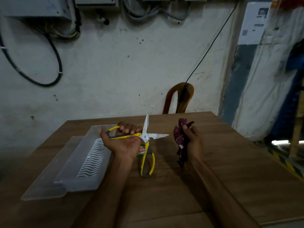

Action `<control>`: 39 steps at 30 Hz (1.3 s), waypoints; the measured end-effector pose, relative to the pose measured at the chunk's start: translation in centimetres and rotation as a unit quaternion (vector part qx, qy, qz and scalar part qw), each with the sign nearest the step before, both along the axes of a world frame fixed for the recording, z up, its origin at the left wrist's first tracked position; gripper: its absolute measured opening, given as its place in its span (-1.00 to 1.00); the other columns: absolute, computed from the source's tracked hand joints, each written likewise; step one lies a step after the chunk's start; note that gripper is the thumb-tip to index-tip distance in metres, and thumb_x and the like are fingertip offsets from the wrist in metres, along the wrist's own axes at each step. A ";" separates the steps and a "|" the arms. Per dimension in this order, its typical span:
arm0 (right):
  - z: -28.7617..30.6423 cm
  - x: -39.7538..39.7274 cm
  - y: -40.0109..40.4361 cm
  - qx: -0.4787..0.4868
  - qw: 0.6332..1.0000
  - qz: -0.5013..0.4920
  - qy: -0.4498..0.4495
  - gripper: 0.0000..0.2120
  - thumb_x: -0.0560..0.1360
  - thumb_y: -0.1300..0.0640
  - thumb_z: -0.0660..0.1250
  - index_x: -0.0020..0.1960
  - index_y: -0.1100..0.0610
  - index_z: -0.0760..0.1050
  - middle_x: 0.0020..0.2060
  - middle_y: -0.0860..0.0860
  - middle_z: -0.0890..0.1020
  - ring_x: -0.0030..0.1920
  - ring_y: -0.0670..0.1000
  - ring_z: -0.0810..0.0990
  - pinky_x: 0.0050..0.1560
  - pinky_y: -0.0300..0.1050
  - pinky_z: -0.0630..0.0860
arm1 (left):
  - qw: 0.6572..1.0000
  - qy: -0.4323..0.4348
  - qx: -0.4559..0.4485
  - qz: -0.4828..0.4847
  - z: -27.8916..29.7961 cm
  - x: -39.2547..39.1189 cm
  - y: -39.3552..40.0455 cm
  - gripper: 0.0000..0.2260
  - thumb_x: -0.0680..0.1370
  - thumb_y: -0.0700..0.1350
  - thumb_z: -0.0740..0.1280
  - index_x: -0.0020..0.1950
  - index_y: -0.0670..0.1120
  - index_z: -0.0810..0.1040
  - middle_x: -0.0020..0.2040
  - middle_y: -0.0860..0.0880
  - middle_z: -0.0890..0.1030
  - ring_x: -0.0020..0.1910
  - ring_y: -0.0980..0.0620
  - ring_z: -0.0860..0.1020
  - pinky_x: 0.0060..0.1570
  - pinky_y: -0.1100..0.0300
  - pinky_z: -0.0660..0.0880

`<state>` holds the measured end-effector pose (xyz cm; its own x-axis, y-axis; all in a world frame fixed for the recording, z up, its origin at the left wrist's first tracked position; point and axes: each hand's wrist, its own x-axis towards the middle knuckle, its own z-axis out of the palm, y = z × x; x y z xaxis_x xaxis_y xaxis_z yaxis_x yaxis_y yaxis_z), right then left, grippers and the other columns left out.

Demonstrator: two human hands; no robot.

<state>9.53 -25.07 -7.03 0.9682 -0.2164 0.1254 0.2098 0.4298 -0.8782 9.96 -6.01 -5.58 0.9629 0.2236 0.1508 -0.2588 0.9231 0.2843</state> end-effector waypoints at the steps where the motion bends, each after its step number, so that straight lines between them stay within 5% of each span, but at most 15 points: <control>1: 0.1 -0.2 -0.2 -0.027 1.000 -0.005 -0.013 -0.83 0.65 0.15 0.27 0.17 0.11 0.61 0.06 0.07 0.71 0.06 0.01 0.68 -0.11 -0.24 0.58 | 1.000 0.002 -0.002 -0.001 -0.1 0.1 0.1 -0.54 0.51 0.29 0.10 -0.33 -0.08 0.32 -0.40 -0.02 0.28 -0.40 0.01 0.24 -0.31 0.13 0.25; 4: 0.3 -1.2 0.0 -0.140 0.986 -0.019 -0.084 -0.86 0.64 0.18 0.29 0.14 0.05 0.60 -0.04 0.00 0.71 -0.14 -0.09 0.69 -0.26 -0.24 0.62 | 1.000 0.006 -0.010 0.007 -0.4 0.3 0.3 -0.64 0.45 0.16 0.13 -0.36 -0.09 0.35 -0.41 -0.03 0.29 -0.43 0.00 0.26 -0.34 0.14 0.23; 7: 0.6 -1.7 1.4 -0.260 0.945 -0.012 -0.199 -0.83 0.61 0.24 0.36 0.18 0.11 0.60 -0.08 0.05 0.68 -0.28 0.09 0.66 -0.31 -0.03 0.64 | 1.000 0.008 -0.010 0.024 -0.5 0.4 0.2 -0.70 0.36 0.13 0.15 -0.38 -0.08 0.34 -0.41 -0.02 0.31 -0.46 0.01 0.27 -0.36 0.15 0.20; 12: 1.0 0.4 3.2 -0.565 0.703 -0.041 -0.430 -0.73 0.52 0.25 0.35 0.21 0.22 0.62 0.00 0.11 0.63 0.00 0.09 0.60 0.00 -0.11 0.53 | 0.998 0.012 -0.031 0.048 -0.3 0.6 0.3 -0.70 0.36 0.14 0.14 -0.39 -0.07 0.31 -0.42 -0.01 0.35 -0.49 0.02 0.24 -0.39 0.19 0.15; 16: 0.4 1.3 4.2 -0.600 0.644 -0.078 -0.467 -0.74 0.49 0.20 0.36 0.14 0.25 0.63 -0.07 0.18 0.62 -0.08 0.20 0.60 -0.13 0.04 0.59 | 0.998 0.023 -0.015 0.053 0.0 0.3 0.0 -0.59 0.50 0.17 0.03 -0.42 -0.06 0.29 -0.44 0.01 0.29 -0.50 0.03 0.19 -0.37 0.19 0.11; 26: 1.0 2.2 4.7 -0.575 0.695 -0.088 -0.423 -0.72 0.44 0.26 0.37 0.13 0.25 0.67 -0.08 0.19 0.62 -0.16 0.20 0.64 -0.22 0.00 0.61 | 0.999 0.012 -0.012 0.051 0.0 0.0 0.3 -0.65 0.41 0.15 0.11 -0.44 -0.07 0.29 -0.47 0.00 0.24 -0.51 0.04 0.15 -0.39 0.19 0.06; 30: 3.9 4.3 4.5 -0.574 0.720 -0.113 -0.375 -0.76 0.48 0.33 0.41 0.12 0.23 0.68 -0.12 0.15 0.60 -0.22 0.06 0.59 -0.22 0.00 0.60 | 0.999 0.019 -0.010 0.045 -0.1 -0.2 0.1 -0.56 0.52 0.16 0.00 -0.45 -0.07 0.29 -0.47 0.01 0.23 -0.52 0.05 0.15 -0.42 0.22 0.08; 33: 6.8 4.2 3.3 -0.502 0.802 -0.130 -0.295 -0.83 0.61 0.21 0.36 0.14 0.15 0.68 -0.19 0.03 0.61 -0.38 -0.02 0.60 -0.30 -0.06 0.64 | 0.999 0.021 -0.007 0.044 0.1 -0.5 -0.1 -0.55 0.53 0.17 -0.01 -0.44 -0.07 0.30 -0.47 0.01 0.24 -0.52 0.05 0.16 -0.43 0.23 0.08; 36: 7.0 1.7 2.3 -0.359 0.900 -0.076 -0.238 -0.87 0.63 0.11 0.35 0.05 0.13 0.66 -0.34 0.12 0.64 -0.48 0.01 0.60 -0.46 -0.11 0.55 | 0.998 0.028 -0.006 0.050 0.0 -0.4 -0.1 -0.55 0.53 0.16 -0.01 -0.45 -0.08 0.31 -0.48 0.00 0.25 -0.52 0.04 0.16 -0.41 0.21 0.06; 39: 4.7 -1.0 2.4 -0.364 0.892 -0.032 -0.266 -0.86 0.65 0.14 0.31 0.06 0.15 0.64 -0.27 0.08 0.64 -0.41 0.00 0.60 -0.43 -0.09 0.53 | 0.998 0.035 -0.013 0.048 0.0 -0.1 -0.1 -0.58 0.51 0.16 0.00 -0.42 -0.07 0.28 -0.47 0.01 0.24 -0.52 0.04 0.15 -0.39 0.21 0.06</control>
